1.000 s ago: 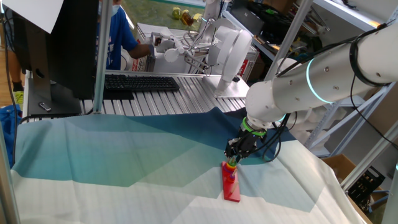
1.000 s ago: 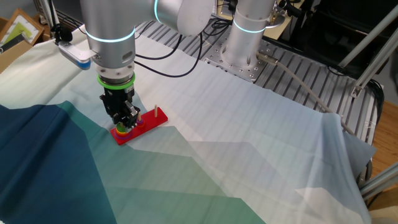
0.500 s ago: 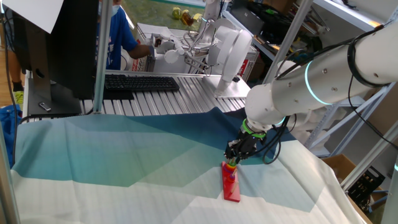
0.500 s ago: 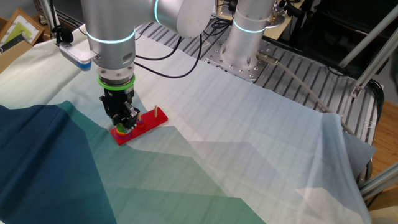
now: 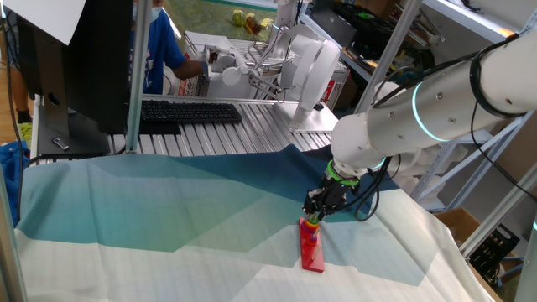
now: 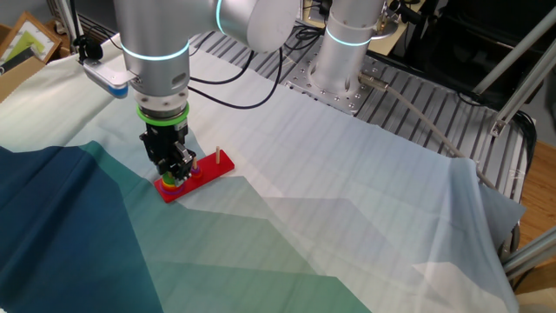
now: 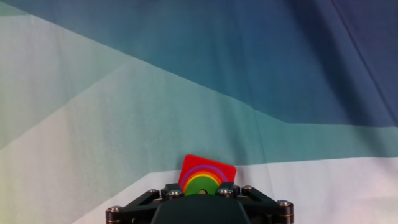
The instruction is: Take out one Hanoi block and throw it aside
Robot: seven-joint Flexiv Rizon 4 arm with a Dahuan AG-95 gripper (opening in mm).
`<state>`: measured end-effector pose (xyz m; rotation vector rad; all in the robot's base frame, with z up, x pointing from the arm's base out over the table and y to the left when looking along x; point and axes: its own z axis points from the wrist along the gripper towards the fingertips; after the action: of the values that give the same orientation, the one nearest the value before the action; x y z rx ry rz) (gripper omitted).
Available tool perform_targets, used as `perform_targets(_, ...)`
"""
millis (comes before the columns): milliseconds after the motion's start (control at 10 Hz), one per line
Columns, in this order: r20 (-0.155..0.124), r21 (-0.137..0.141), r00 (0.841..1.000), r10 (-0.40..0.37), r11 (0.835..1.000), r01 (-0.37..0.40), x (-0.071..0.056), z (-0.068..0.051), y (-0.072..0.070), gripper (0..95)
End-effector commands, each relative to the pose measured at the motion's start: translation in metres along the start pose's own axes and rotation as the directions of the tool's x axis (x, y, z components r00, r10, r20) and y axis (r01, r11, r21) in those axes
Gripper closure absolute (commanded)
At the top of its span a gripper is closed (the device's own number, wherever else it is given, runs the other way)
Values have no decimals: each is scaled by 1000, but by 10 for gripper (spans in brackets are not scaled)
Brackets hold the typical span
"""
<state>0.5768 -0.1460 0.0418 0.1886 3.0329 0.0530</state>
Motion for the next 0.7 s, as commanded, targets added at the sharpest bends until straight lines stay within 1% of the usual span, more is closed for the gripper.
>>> perform_targets(100,-3,-1,1000,-9,1000,9,0,0,0,760)
perform_targets(300,-4,-1,1000,-12,1000,12,0,0,0,760)
perform_targets(400,-4,-1,1000,-16,1000,16,0,0,0,950)
perform_targets(700,-4,-3,1000,-22,1000,22,0,0,0,950)
